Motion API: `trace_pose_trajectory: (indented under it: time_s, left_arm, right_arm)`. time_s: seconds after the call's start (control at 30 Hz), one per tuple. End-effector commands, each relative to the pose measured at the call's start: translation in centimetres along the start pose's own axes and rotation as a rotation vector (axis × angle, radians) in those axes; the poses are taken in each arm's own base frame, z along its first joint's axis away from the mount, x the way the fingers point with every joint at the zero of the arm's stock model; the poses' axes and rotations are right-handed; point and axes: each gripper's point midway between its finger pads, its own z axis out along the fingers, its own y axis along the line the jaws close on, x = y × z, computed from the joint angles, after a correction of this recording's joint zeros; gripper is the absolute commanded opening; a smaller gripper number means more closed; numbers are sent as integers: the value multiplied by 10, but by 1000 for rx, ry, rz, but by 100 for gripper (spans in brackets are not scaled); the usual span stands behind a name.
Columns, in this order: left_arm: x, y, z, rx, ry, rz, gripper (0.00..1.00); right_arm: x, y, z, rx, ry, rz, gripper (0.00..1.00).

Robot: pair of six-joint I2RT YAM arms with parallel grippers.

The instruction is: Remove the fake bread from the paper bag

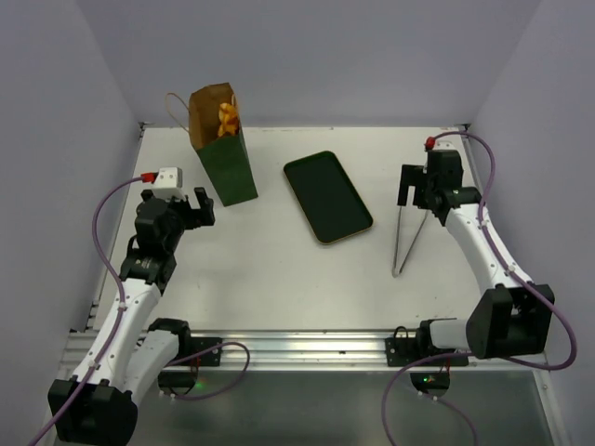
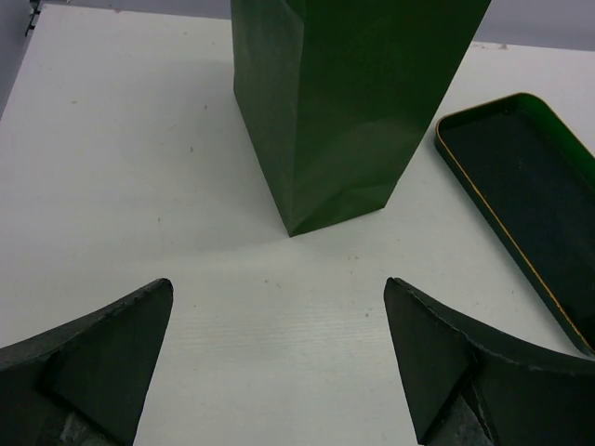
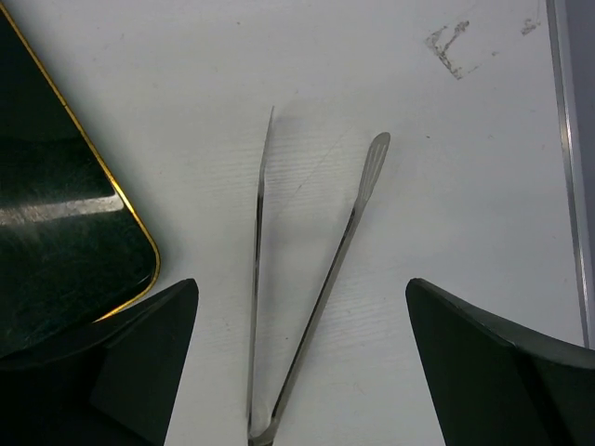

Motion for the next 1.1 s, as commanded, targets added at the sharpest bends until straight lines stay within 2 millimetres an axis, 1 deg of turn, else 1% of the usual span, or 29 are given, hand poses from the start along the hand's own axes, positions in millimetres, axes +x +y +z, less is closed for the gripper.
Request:
trace_pose_trajectory:
  time_s: [0.0, 0.03, 0.07, 0.1, 0.17, 0.2, 0.23, 0.27, 0.33, 0.37, 0.4, 0.43, 0.5, 0.57, 0.6, 0.63, 0.67, 0.7, 0.73, 0.8, 0.83, 0.9, 0.93, 1.07]
  left_arm:
    - [-28, -5, 1, 17, -83, 14, 100]
    - [-27, -6, 1, 21, -81, 16, 100]
    - [-26, -7, 1, 27, -77, 16, 100]
    - [-26, -8, 1, 32, -78, 16, 100]
    - [-25, -9, 2, 39, -75, 17, 100]
    - [-25, -9, 2, 40, -73, 20, 100]
    - [-25, -9, 2, 40, -75, 18, 100]
    - [-25, -9, 2, 42, -75, 20, 100]
    - [-25, -9, 2, 40, -73, 20, 100]
    - [-24, -9, 2, 40, -72, 21, 100]
    - [-25, -9, 2, 40, -75, 20, 100]
    - [-24, -9, 1, 41, -76, 21, 100]
    - [-24, -9, 1, 40, -75, 21, 100]
    - [-23, -9, 1, 40, -72, 23, 100]
    - [-24, -9, 1, 40, -73, 23, 100]
    - [-24, -9, 0, 40, -76, 23, 100]
    - [-24, -9, 0, 42, -78, 23, 100]
    - [-25, -10, 0, 44, -81, 23, 100]
    - [-25, -10, 0, 47, -79, 23, 100]
    - [-26, -12, 0, 53, -81, 23, 100]
    - [-25, -12, 1, 56, -79, 24, 100]
    - [-26, -12, 0, 56, -79, 24, 100]
    - [-27, -12, 0, 55, -82, 25, 100]
    - [-29, -13, -1, 61, -89, 26, 100]
  right_arm:
    - [-20, 13, -14, -104, -77, -63, 99]
    - [-24, 17, -21, -138, -103, -89, 99]
    - [-19, 20, -22, -174, -106, -172, 99]
    - [-18, 34, -27, -262, -120, -218, 99]
    - [-12, 46, -36, -361, -126, -329, 99]
    - [0, 62, -43, -474, -100, -372, 99]
    - [9, 67, -46, -525, -74, -405, 99]
    - [12, 71, -46, -556, -56, -444, 99]
    - [25, 71, -44, -564, 17, -433, 99]
    - [27, 72, -43, -571, 37, -427, 99]
    - [33, 73, -34, -564, 81, -401, 99]
    - [33, 66, -27, -511, 105, -369, 99]
    - [41, 69, -18, -523, 159, -312, 99]
    - [44, 71, -12, -510, 172, -251, 99]
    - [37, 71, -6, -491, 142, -224, 99]
    - [42, 69, 0, -460, 160, -164, 99]
    - [43, 62, 7, -400, 162, -141, 99]
    - [41, 60, 14, -369, 154, -100, 99]
    - [51, 58, 23, -334, 187, -55, 99]
    - [54, 47, 35, -245, 202, -31, 99]
    - [56, 43, 41, -197, 219, 21, 99]
    - [57, 28, 46, -97, 233, 39, 99]
    - [57, 26, 48, -69, 237, 74, 99]
    - [74, 19, 52, -8, 289, 106, 99]
